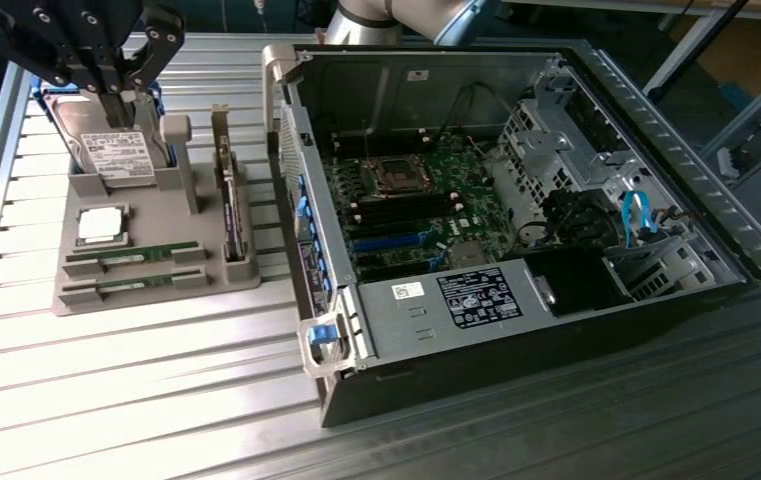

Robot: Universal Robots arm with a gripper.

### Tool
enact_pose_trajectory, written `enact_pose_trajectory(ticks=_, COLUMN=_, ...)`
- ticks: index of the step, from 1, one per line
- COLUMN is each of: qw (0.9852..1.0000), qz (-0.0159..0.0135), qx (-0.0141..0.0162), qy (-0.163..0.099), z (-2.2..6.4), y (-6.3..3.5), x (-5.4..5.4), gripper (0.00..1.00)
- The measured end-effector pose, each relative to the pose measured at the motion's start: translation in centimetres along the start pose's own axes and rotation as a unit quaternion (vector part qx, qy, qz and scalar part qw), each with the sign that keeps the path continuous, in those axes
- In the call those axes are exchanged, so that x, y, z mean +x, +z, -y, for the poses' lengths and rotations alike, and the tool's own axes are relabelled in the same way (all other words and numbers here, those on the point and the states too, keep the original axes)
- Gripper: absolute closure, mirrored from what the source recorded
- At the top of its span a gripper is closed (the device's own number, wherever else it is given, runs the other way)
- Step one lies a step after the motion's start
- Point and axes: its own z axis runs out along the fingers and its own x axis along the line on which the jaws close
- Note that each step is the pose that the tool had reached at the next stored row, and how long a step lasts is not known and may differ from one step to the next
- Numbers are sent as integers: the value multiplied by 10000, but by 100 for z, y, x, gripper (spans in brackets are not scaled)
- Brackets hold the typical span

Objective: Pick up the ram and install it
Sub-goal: 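Pick up the ram and move it above insertion slot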

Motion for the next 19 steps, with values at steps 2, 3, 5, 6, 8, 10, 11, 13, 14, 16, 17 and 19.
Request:
enact_pose_trajectory(ticks=2, qw=10000, qz=0, qx=0, qy=0, z=0, y=7, x=0, gripper=90)
enact_pose_trajectory(ticks=3, qw=10000, qz=0, qx=0, qy=-1, z=0, y=11, x=0, gripper=90)
enact_pose_trajectory(ticks=5, qw=10000, qz=-3, qx=-1, qy=-64, z=0, y=14, x=1, gripper=90)
enact_pose_trajectory(ticks=6, qw=9999, qz=-5, qx=-2, qy=-103, z=0, y=14, x=1, gripper=90)
enact_pose_trajectory(ticks=8, qw=9998, qz=-9, qx=-5, qy=-213, z=1, y=15, x=1, gripper=90)
enact_pose_trajectory(ticks=10, qw=9995, qz=-14, qx=-8, qy=-322, z=1, y=15, x=1, gripper=90)
enact_pose_trajectory(ticks=11, qw=9994, qz=-15, qx=-9, qy=-357, z=1, y=15, x=1, gripper=90)
enact_pose_trajectory(ticks=13, qw=9991, qz=-19, qx=-10, qy=-433, z=1, y=15, x=1, gripper=90)
enact_pose_trajectory(ticks=14, qw=9989, qz=-20, qx=-10, qy=-463, z=1, y=15, x=1, gripper=90)
enact_pose_trajectory(ticks=16, qw=9985, qz=-24, qx=-12, qy=-549, z=1, y=15, x=1, gripper=90)
enact_pose_trajectory(ticks=17, qw=9983, qz=-26, qx=-12, qy=-585, z=1, y=15, x=1, gripper=90)
enact_pose_trajectory(ticks=19, qw=9978, qz=-29, qx=-13, qy=-656, z=1, y=15, x=1, gripper=90)
